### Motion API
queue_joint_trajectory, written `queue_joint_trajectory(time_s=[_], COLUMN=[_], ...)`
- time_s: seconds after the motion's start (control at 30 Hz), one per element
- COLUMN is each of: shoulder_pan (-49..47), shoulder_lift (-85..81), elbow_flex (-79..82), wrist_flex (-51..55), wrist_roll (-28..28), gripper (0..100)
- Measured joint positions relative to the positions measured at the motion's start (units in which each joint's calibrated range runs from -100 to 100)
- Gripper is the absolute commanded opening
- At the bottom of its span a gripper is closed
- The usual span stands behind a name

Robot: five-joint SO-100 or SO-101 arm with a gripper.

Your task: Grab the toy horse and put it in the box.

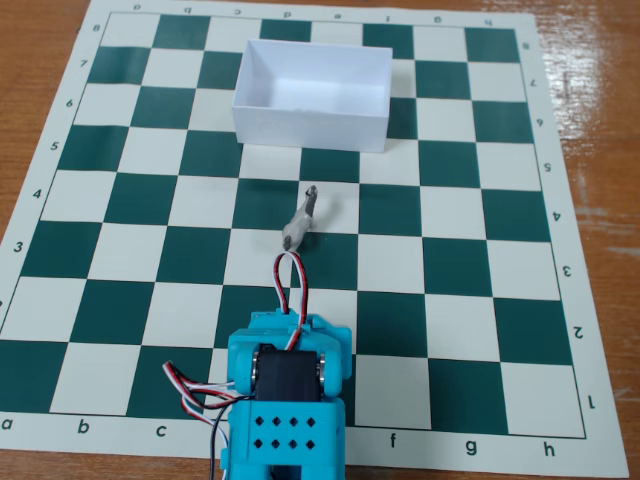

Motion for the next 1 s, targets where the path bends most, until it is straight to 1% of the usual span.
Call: queue_joint_trajectory(time_s=[0.93,1.0], shoulder_pan=[0.0,-1.1], shoulder_lift=[0.0,0.0], elbow_flex=[0.0,0.0], wrist_flex=[0.0,0.0], wrist_roll=[0.0,0.0], gripper=[0,0])
